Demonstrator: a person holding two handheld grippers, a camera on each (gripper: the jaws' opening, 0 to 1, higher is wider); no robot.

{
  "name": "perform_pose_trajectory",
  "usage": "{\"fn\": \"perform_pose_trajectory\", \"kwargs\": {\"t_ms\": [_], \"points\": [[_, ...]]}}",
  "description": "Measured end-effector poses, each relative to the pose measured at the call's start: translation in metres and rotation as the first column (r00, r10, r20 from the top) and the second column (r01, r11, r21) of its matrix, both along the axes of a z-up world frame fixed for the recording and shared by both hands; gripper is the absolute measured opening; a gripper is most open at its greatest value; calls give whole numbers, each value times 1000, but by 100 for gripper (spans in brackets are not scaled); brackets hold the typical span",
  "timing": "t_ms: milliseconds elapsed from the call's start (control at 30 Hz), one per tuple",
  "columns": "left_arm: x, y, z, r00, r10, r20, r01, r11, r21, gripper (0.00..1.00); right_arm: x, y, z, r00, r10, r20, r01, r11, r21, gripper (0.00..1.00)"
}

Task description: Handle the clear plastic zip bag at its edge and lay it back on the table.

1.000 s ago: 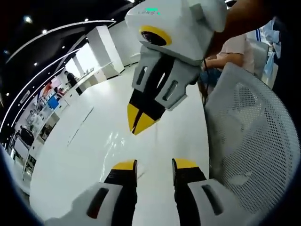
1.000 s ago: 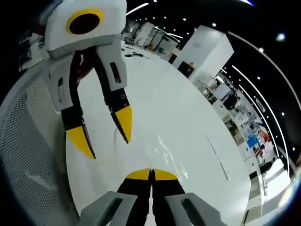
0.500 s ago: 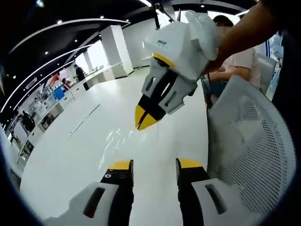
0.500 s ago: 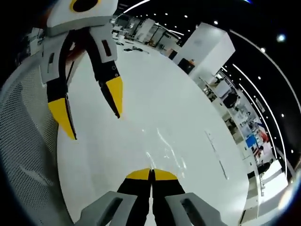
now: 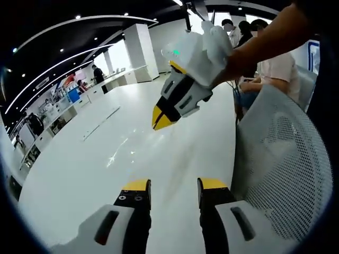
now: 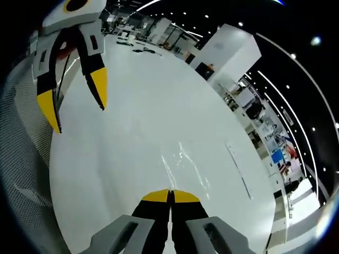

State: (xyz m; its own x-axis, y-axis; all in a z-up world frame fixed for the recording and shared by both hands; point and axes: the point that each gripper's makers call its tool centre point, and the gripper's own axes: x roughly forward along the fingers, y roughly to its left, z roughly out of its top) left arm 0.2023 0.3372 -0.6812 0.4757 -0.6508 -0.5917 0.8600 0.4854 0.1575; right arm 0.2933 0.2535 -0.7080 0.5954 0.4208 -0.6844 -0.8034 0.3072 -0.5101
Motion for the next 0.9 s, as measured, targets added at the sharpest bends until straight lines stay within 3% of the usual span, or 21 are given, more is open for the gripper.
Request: {"fn": "perform_pose_trajectory", "kwargs": {"t_ms": [667, 900], "points": [[-2, -1, -3, 998, 55, -10, -55, 999, -2, 30, 17, -7, -5, 999, -48, -17, 48, 998, 39, 0], [0, 0, -1, 998, 66, -7, -66, 998, 0, 30, 24, -10, -17, 998, -51, -47, 51, 999, 3, 0]]}}
